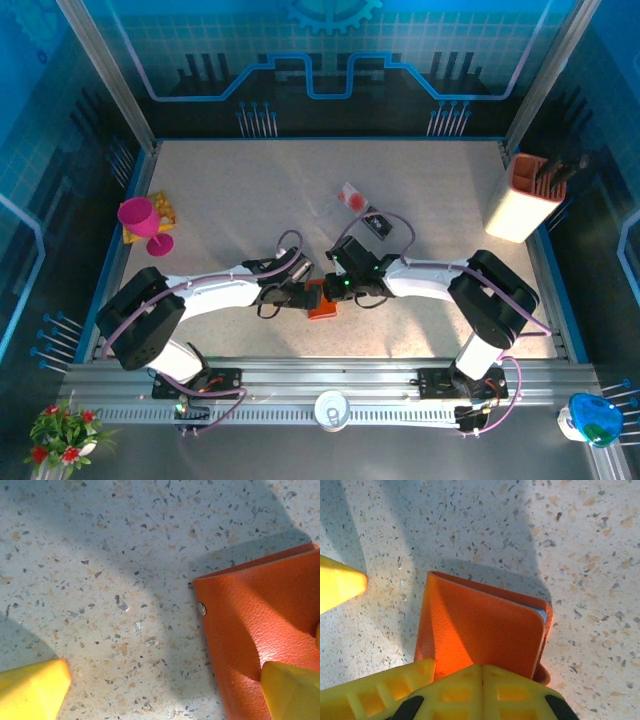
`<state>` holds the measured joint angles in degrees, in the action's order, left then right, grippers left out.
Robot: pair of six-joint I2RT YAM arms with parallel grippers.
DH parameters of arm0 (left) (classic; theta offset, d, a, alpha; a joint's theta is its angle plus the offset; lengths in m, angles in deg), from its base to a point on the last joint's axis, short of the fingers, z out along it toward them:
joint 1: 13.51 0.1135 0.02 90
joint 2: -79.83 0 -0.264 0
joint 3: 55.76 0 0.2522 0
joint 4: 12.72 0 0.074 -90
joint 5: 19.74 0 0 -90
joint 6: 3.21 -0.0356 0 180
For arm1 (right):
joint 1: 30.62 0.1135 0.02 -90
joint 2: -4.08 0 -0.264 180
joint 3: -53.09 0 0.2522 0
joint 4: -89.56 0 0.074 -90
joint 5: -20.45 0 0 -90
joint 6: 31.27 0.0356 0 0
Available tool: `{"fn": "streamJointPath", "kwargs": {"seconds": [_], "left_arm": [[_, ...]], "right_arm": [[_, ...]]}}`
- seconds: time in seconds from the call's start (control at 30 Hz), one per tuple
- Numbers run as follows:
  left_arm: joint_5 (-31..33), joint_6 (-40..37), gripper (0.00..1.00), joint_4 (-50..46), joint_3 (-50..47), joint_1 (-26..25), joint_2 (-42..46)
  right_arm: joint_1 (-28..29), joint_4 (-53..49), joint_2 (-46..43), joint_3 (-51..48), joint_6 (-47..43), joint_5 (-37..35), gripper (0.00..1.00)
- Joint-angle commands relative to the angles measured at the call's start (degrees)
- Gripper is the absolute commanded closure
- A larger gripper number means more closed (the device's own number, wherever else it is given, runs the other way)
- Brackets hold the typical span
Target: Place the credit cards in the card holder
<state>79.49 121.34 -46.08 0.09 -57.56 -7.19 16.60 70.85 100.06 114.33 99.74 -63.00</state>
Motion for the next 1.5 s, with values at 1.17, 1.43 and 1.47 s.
{"fn": "streamJointPath", "kwargs": {"seconds": [1.17,1.43,1.47], "left_arm": [[-1.7,1.8,0.01,-2.7,-3.1,0.2,-5.8],[-1.3,1.7,0.01,-2.9,-3.1,0.2,-5.5],[-1.4,1.7,0.01,-2.9,-3.1,0.3,-5.5]], "right_arm": [[14.3,16.3,0.6,-22.8,6.3,-16.1,1.0],[14.2,14.8,0.0,-21.6,6.8,-16.1,1.0],[14.0,14.3,-0.3,-21.2,6.6,-15.8,1.0]]}}
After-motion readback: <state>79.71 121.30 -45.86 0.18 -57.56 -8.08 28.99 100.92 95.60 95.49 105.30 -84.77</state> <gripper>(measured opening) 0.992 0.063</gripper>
